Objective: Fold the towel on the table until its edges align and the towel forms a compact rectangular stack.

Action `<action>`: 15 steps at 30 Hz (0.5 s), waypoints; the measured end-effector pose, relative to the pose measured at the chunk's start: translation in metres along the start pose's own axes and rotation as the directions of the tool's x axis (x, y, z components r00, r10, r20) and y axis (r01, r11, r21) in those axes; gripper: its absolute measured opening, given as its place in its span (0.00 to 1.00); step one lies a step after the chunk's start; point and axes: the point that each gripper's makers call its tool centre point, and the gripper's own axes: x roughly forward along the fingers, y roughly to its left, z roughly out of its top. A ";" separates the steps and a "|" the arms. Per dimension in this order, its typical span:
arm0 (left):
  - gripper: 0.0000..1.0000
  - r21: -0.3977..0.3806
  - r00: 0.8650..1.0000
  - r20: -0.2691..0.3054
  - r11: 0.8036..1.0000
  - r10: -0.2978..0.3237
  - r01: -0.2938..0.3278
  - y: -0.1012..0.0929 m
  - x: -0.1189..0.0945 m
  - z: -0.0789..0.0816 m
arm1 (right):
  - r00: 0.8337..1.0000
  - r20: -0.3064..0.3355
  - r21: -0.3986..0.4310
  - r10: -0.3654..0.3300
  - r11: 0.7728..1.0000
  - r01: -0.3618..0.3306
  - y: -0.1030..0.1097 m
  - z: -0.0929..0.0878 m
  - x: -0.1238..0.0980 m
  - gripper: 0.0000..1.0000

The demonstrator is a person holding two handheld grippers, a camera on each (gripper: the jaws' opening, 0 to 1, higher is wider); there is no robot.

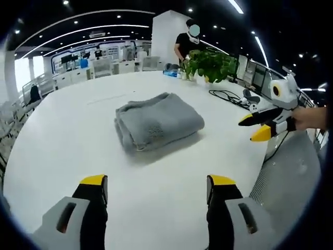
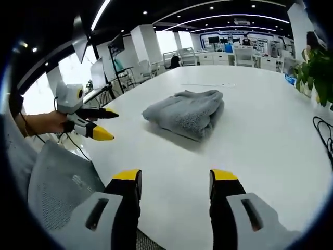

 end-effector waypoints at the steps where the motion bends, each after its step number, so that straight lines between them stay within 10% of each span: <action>1: 0.87 -0.012 1.000 -0.002 1.000 0.007 -0.007 -0.001 0.000 -0.002 | 1.000 0.002 0.003 0.000 1.000 0.000 0.002 -0.001 0.000 0.52; 15: 0.93 -0.033 1.000 0.015 0.999 -0.011 0.011 -0.011 -0.005 -0.010 | 1.000 -0.002 0.021 -0.001 1.000 0.001 0.012 -0.007 0.000 0.55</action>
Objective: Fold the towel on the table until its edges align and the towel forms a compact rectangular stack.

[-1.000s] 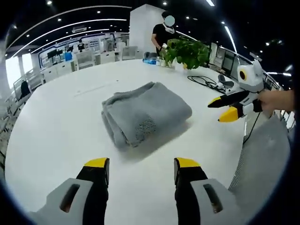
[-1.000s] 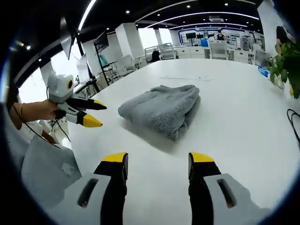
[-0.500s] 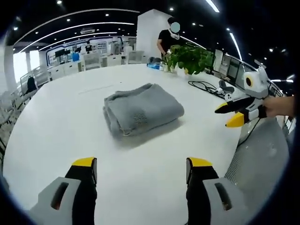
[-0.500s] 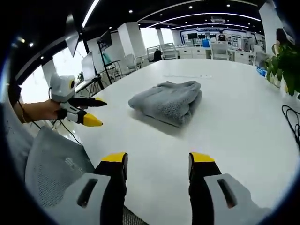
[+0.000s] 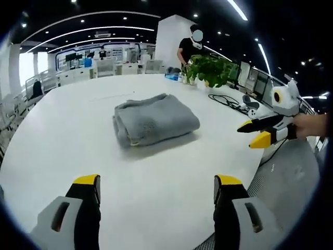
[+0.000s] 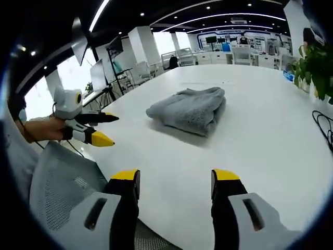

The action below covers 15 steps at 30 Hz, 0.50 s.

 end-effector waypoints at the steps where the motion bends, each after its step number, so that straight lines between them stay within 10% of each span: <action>1: 0.93 -0.003 1.000 0.001 1.000 -0.002 0.002 -0.001 -0.001 -0.002 | 1.000 -0.003 0.002 0.001 1.000 -0.001 0.001 -0.001 0.000 0.55; 15: 0.93 -0.010 1.000 0.026 1.000 -0.008 0.008 -0.011 -0.007 0.001 | 1.000 -0.011 0.016 -0.002 1.000 0.002 0.002 -0.012 -0.003 0.55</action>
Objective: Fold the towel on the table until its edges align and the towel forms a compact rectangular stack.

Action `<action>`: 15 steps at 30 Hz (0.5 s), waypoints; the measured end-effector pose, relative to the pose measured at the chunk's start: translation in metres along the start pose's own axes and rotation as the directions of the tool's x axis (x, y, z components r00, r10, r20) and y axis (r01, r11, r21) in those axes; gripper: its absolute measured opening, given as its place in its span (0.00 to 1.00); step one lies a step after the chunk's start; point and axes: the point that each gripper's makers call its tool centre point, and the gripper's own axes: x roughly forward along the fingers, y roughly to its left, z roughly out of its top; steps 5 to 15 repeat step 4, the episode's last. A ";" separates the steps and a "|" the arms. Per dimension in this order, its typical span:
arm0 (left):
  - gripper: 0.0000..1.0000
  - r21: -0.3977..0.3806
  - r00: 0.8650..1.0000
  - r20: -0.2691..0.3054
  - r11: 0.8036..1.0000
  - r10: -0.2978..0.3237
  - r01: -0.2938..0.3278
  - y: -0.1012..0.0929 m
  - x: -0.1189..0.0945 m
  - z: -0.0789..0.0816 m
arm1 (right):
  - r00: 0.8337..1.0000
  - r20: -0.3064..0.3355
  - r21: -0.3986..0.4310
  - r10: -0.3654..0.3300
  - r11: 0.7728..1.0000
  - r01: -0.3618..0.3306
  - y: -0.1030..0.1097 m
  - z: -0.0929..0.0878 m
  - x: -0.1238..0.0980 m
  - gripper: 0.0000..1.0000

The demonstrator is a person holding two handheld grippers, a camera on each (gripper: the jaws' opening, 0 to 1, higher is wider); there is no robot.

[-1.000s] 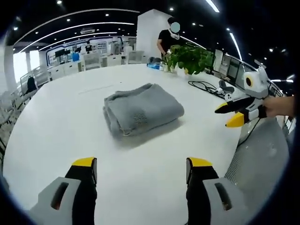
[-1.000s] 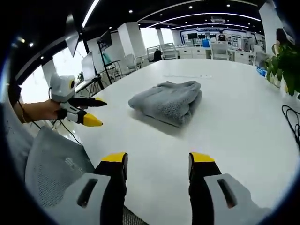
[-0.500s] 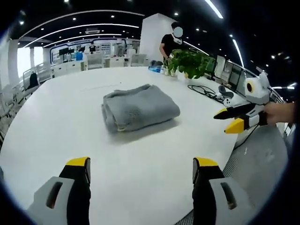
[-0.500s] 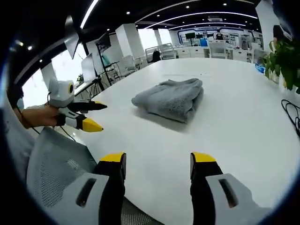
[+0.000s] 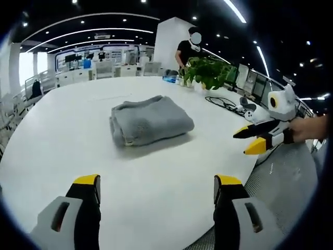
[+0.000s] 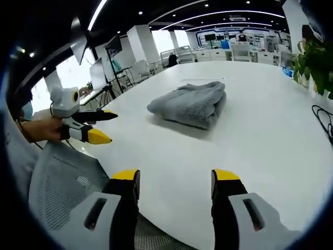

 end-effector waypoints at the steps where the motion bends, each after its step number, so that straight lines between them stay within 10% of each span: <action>1: 0.93 -0.001 1.000 -0.001 1.000 0.000 0.000 0.000 0.000 0.000 | 1.000 -0.001 0.004 0.001 1.000 -0.001 0.000 -0.001 0.000 0.55; 15: 0.92 -0.003 1.000 -0.001 1.000 0.001 -0.001 -0.003 -0.002 -0.002 | 1.000 -0.009 0.020 0.001 1.000 0.000 -0.001 -0.006 0.001 0.55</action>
